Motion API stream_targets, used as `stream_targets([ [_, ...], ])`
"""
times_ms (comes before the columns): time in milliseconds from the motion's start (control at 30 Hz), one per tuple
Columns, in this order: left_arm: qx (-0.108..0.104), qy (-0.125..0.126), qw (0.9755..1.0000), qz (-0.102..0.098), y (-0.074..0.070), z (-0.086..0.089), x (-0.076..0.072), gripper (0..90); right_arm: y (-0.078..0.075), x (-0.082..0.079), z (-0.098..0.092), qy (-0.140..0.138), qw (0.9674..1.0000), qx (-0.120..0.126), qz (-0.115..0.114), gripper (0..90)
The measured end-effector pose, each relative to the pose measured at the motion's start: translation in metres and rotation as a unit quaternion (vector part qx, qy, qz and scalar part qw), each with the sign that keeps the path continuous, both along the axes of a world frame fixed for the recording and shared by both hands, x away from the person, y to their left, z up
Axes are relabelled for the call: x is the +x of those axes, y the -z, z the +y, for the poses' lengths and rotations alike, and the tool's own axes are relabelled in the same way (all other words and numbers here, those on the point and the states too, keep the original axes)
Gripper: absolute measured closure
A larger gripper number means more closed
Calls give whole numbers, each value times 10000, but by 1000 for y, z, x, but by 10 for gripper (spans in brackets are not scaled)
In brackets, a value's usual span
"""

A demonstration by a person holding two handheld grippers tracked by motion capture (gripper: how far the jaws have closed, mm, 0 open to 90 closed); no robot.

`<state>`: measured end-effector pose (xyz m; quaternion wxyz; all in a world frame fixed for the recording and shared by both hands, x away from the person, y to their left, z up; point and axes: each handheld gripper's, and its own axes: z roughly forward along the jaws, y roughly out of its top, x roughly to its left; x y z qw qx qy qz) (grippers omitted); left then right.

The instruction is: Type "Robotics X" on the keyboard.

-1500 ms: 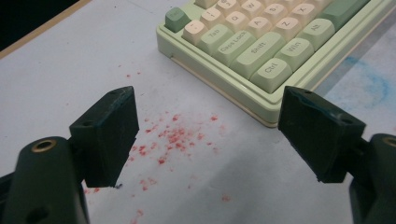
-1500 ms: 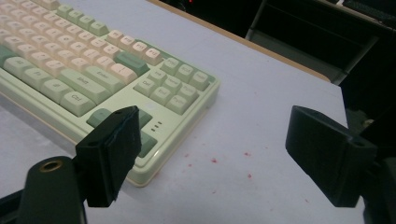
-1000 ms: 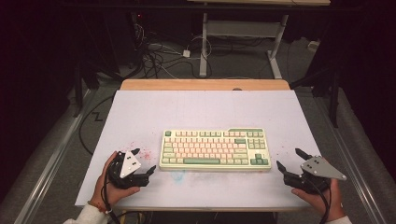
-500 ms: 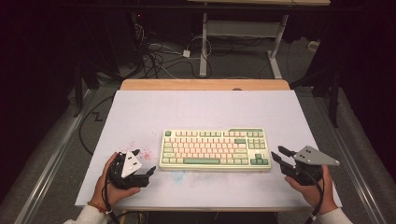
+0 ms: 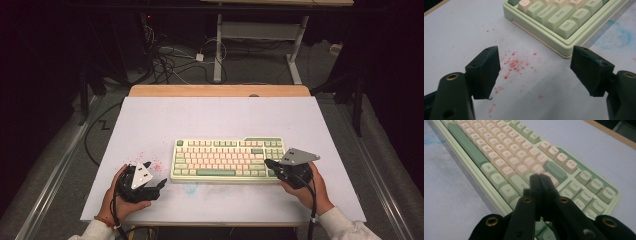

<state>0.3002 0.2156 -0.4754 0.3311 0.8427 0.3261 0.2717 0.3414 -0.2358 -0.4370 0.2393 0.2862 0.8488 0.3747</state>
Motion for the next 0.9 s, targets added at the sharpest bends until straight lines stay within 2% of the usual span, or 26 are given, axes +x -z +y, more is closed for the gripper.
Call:
stream_targets([
  [133, -81, 7, 9999, 67, 0, 1, 0, 233, 6, 6, 9, -75, 9999, -101, 76, 900],
  [200, -230, -20, 9996, 183, -1, 4, 0, 239, 10, 11, 16, -125, 9997, -175, 116, 900],
  [333, -261, -23, 9995, 194, -1, 4, -1, 255, 15, 14, 20, -138, 9994, -265, 177, 900],
  [433, -288, 9, 9993, 242, -2, 4, -2, 335, 20, 16, 19, -150, 9991, -304, 252, 900],
  [467, -288, 9, 9993, 242, -2, 4, -2, 401, 20, 17, 19, -155, 9990, -327, 280, 900],
  [500, -277, 9, 9993, 264, -3, 4, -2, 401, 20, 17, 19, -155, 9990, -327, 280, 900],
  [533, -408, 50, 9984, 384, -6, 4, -1, 536, 22, 16, 19, -150, 9990, -283, 296, 900],
  [567, -499, 90, 9977, 443, -7, 4, 0, 601, 22, 16, 19, -156, 9990, -286, 291, 900],
  [667, -436, 103, 9979, 465, -8, 2, 1, 734, 23, 15, 18, -154, 9992, -249, 269, 900],
  [700, -496, 137, 9973, 518, -10, 1, 3, 779, 23, 15, 18, -157, 9992, -253, 252, 900],
  [800, -441, 188, 9972, 568, -13, -3, 7, 856, 24, 14, 17, -124, 9994, -230, 241, 900],
  [900, -368, 257, 9973, 588, -15, -11, 12, 874, 24, 13, 17, -122, 9994, -228, 226, 900],
])
